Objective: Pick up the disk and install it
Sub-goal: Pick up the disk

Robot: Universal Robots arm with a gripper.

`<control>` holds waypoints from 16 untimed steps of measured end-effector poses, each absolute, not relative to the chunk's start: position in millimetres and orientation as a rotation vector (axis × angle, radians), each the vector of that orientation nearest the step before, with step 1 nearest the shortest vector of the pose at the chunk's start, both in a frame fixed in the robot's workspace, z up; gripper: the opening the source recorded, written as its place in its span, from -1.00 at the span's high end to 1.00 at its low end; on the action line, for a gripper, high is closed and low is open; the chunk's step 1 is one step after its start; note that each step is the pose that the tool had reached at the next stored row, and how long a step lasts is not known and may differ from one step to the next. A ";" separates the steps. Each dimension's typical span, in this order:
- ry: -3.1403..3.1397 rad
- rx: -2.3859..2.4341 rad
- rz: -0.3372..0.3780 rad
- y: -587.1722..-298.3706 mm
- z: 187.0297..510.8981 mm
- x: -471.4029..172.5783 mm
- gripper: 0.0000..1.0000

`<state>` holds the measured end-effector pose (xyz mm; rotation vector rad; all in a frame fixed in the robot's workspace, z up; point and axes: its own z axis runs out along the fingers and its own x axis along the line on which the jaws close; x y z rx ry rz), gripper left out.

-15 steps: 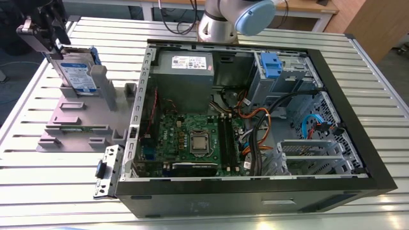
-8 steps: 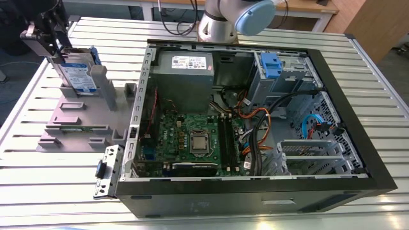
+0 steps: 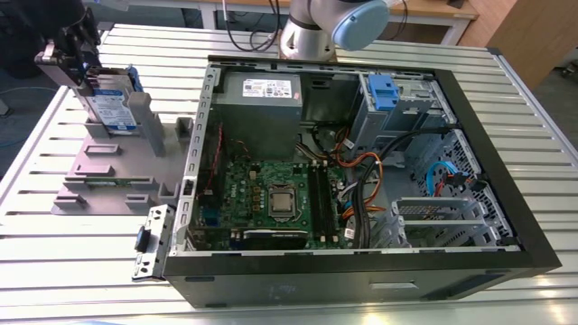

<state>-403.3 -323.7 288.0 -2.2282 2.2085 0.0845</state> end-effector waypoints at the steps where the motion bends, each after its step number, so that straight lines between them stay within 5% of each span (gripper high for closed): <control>1: 2.208 -2.229 0.084 -323.7 286.7 -403.3 -0.18; 13: 2.208 -2.229 0.085 -323.6 282.8 -403.3 -0.15; 16: 2.208 -2.229 0.084 -323.7 282.8 -403.3 0.10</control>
